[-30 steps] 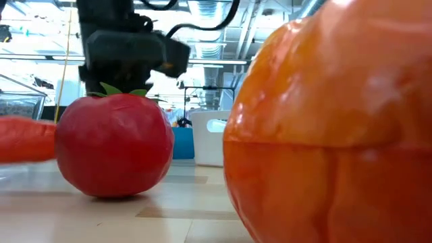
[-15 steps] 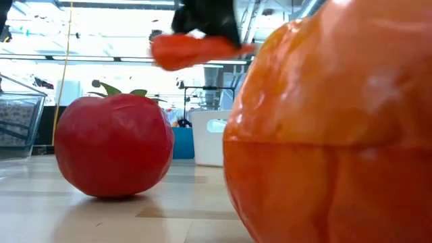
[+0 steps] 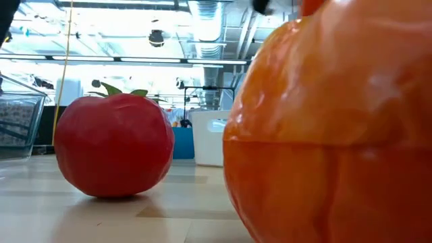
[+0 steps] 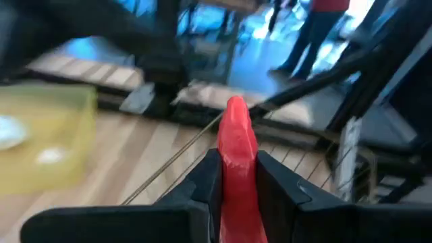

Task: Sort produce into baskets
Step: Put the orange carrot into the wire basket, then put the green cucumber into the transparent bin

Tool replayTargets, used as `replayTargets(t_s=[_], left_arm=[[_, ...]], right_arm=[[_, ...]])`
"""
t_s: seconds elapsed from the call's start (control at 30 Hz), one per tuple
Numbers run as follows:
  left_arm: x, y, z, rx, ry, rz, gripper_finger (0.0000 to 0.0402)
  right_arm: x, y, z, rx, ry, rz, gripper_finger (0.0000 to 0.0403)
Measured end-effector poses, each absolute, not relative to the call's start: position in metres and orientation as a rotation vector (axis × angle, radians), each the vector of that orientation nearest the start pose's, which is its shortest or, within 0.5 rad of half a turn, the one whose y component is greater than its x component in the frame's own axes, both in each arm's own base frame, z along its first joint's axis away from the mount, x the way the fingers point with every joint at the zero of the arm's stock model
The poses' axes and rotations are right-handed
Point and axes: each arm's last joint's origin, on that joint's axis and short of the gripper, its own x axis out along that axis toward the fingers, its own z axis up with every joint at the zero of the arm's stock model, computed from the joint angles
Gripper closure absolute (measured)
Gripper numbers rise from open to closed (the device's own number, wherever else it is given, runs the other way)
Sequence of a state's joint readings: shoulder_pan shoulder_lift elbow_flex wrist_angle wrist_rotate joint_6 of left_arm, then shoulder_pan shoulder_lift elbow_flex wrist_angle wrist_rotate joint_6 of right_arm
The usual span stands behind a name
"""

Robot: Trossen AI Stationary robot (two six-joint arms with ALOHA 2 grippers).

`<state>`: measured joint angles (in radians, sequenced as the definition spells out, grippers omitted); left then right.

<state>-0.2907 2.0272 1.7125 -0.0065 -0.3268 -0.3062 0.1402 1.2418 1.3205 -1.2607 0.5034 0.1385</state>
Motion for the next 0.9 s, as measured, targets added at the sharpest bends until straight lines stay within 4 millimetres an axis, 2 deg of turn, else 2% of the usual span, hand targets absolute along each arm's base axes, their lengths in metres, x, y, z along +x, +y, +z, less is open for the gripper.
replayTargets(t_s=[0.23, 0.4, 0.5, 0.73, 0.9], left_arm=[[0.484, -0.133, 0.252, -0.222, 0.265, 0.067, 0.0345], [0.495, -0.134, 0.234, -0.180, 0.285, 0.052, 0.0336], [0.498, -0.133, 0.236, -0.165, 0.287, 0.025, 0.0308], [0.500, -0.121, 0.236, -0.137, 0.316, 0.014, 0.0211], [0.489, -0.106, 0.259, -0.063, 0.365, 0.002, 0.0188]], right_arm=[[0.212, -0.016, 0.354, -0.256, 1.043, -0.463, 0.0176], [0.213, -0.034, 0.359, -0.228, 0.991, -0.527, 0.0176], [0.215, -0.043, 0.360, -0.190, 0.969, -0.554, 0.0176], [0.222, -0.066, 0.357, -0.121, 0.961, -0.499, 0.0176], [0.229, -0.085, 0.352, -0.118, 0.959, -0.549, 0.0176]])
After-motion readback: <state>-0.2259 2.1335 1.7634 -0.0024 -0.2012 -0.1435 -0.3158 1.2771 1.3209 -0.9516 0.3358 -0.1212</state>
